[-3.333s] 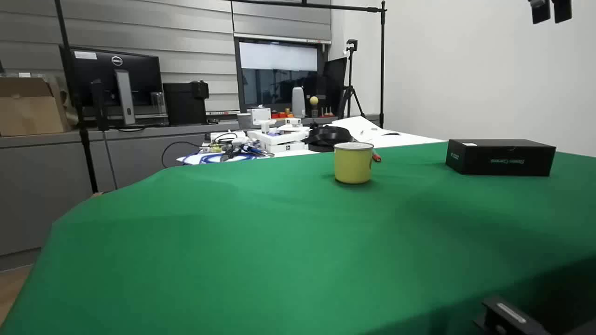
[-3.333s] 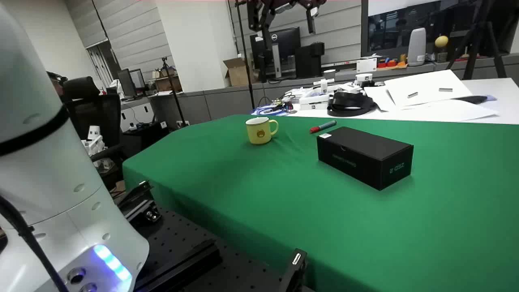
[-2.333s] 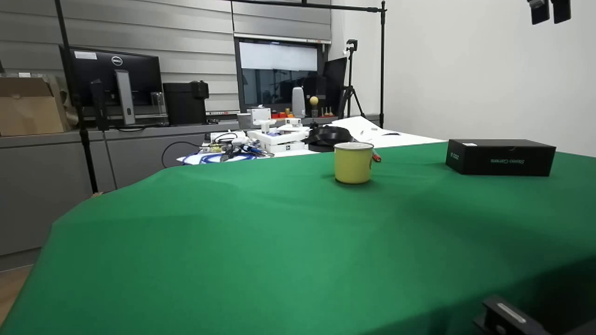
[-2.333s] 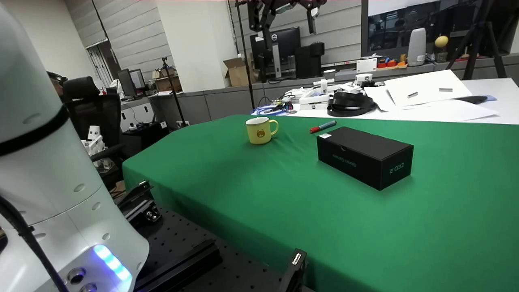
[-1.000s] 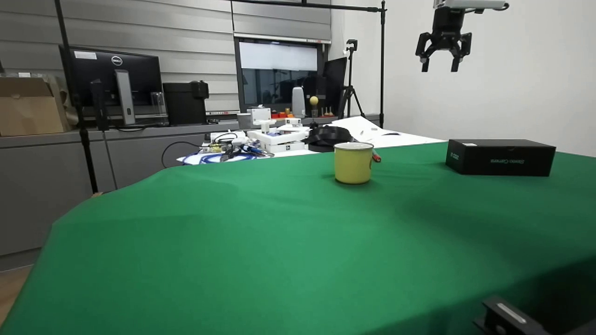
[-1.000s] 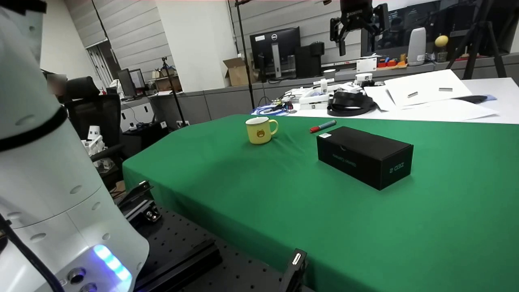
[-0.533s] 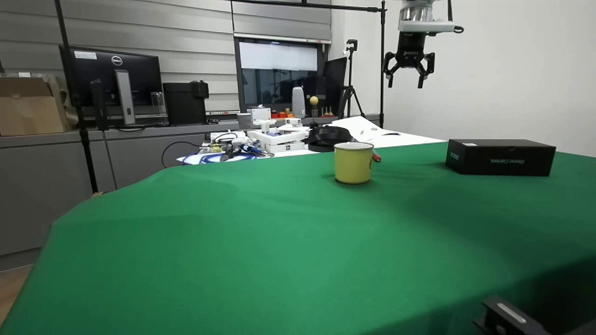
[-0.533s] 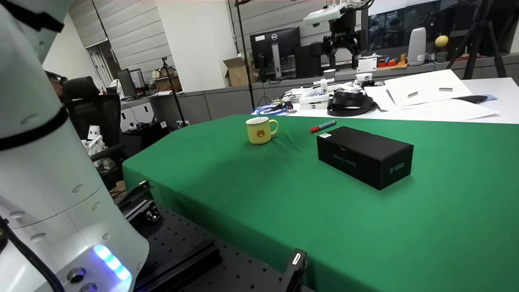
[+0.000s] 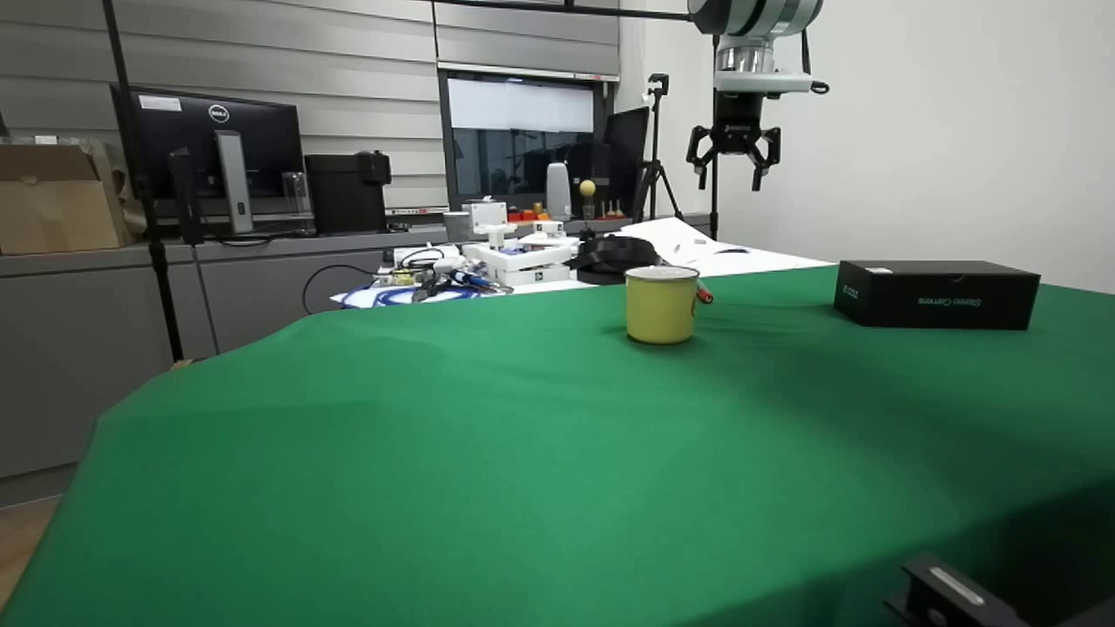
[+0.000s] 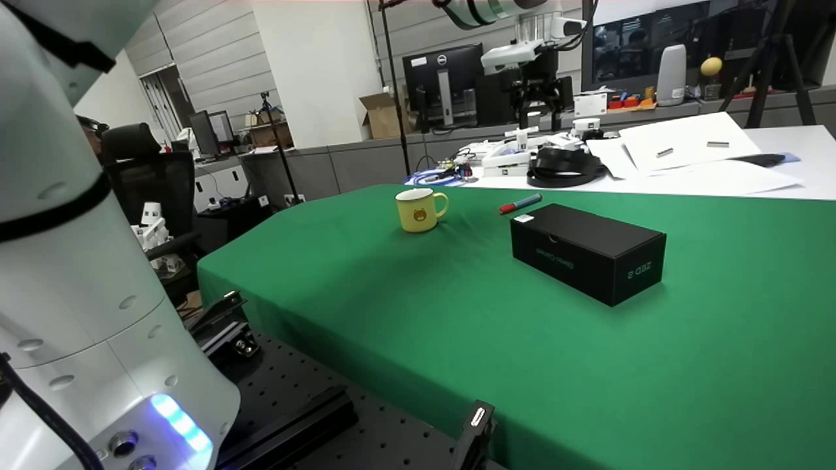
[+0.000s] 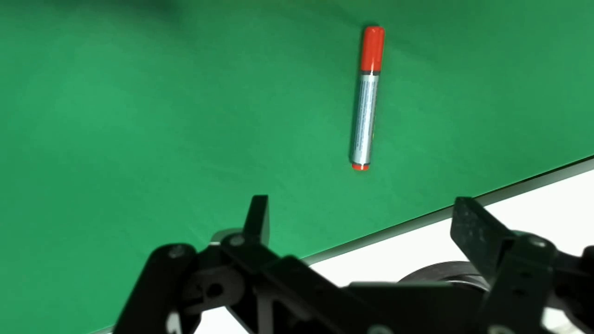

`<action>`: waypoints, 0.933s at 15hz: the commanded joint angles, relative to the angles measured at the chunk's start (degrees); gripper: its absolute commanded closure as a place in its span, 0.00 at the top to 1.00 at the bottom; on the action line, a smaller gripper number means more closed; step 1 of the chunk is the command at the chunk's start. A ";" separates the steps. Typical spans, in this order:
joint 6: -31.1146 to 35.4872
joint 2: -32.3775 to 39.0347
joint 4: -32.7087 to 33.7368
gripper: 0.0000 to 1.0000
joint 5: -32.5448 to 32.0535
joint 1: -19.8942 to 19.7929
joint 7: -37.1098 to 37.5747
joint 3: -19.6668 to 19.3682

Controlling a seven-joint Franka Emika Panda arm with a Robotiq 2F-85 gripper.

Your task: Place the red marker inside the yellow mug

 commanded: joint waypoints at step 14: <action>6.60 3.17 0.13 1.00 -0.52 1.16 2.36 0.32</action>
